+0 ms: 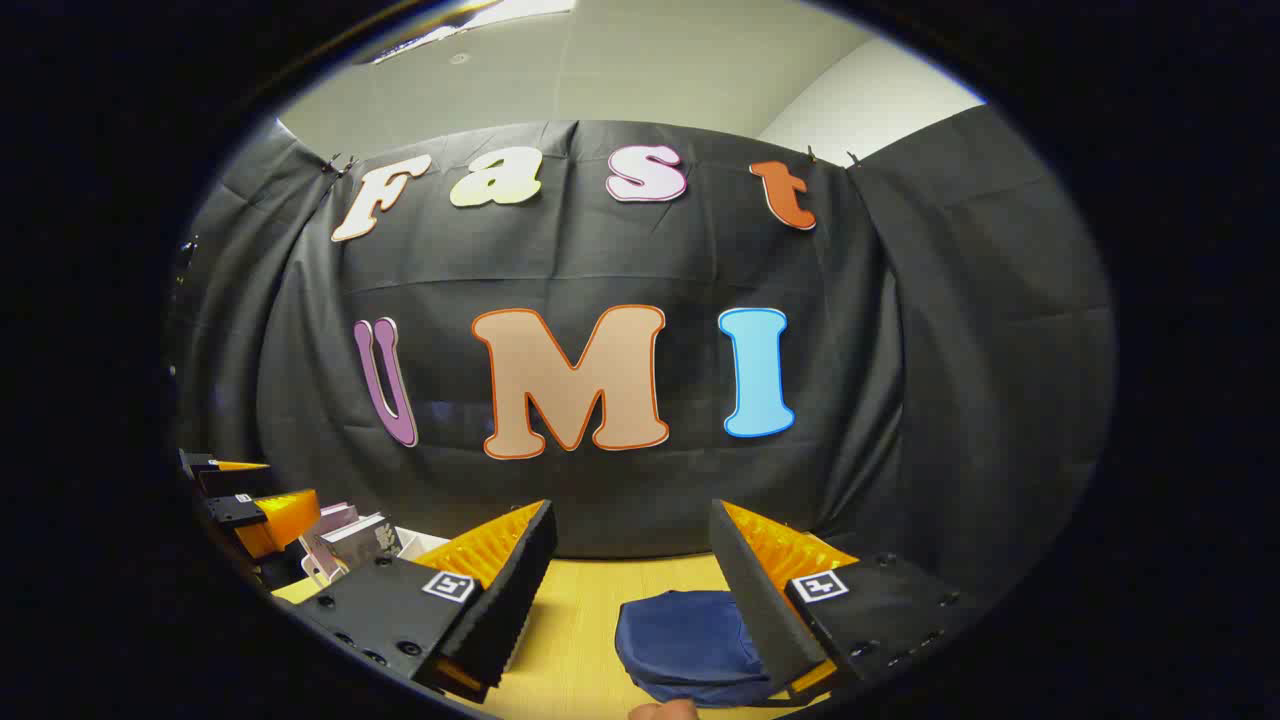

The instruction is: Open the schoolbag, grab two books from the bookshelf and put them into the schoolbag.

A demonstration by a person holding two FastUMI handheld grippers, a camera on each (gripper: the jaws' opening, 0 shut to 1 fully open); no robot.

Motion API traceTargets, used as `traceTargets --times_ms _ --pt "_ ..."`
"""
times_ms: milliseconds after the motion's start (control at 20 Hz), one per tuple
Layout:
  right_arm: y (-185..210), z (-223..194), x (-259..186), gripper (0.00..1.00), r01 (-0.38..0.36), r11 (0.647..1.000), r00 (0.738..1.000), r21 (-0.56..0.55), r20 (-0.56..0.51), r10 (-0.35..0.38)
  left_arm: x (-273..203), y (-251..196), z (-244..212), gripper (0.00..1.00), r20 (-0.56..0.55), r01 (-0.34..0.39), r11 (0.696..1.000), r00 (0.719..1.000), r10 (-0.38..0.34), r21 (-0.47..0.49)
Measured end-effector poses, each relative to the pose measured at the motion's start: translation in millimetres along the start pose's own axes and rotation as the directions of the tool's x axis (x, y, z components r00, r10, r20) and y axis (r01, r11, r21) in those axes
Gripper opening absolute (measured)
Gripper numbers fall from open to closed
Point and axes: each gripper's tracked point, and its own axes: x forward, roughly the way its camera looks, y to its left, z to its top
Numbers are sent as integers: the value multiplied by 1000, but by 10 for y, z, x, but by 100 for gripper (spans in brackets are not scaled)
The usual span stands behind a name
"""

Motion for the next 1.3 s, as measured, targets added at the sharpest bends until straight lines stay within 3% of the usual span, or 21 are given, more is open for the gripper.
traceTargets --times_ms 200,250,350,700,750,950,1000,1050,1200,1250,1300 --pt "-91 73 55 98 1 1000 1000 6 17 -1 12 -46 56 96 9 -10 1000 1000 10 12" --pt "-118 82 56 94 3 1000 1000 5 19 -4 14 -58 77 96 12 -10 1000 1000 10 15" --pt "-152 89 60 94 4 1000 1000 15 22 -4 15 -90 76 99 14 -11 1000 1000 11 22" --pt "-198 128 78 94 4 1000 1000 20 31 -5 21 -103 63 96 2 -16 999 1000 16 28" --pt "-188 109 62 98 3 1000 1000 20 29 -3 28 -85 42 96 -4 -17 999 1000 17 28" --pt "-184 133 83 94 1 1000 1000 9 31 -1 44 -73 41 96 -5 -20 999 1000 20 32" --pt "-178 140 94 98 -1 1000 999 6 32 1 53 -72 46 96 -6 -20 999 1000 20 35" --pt "-172 133 111 94 -2 1000 999 3 32 2 70 -72 33 96 -10 -20 999 1000 20 37" --pt "-144 94 124 94 -17 1000 1000 -3 23 17 79 -81 43 99 -6 -19 999 1000 19 35" --pt "-169 68 135 98 -16 1000 1000 -13 17 16 80 -79 20 96 -11 -20 999 1000 20 37" --pt "-186 50 158 94 -18 999 1000 -30 12 19 92 -81 26 96 -13 -19 999 1000 20 35"
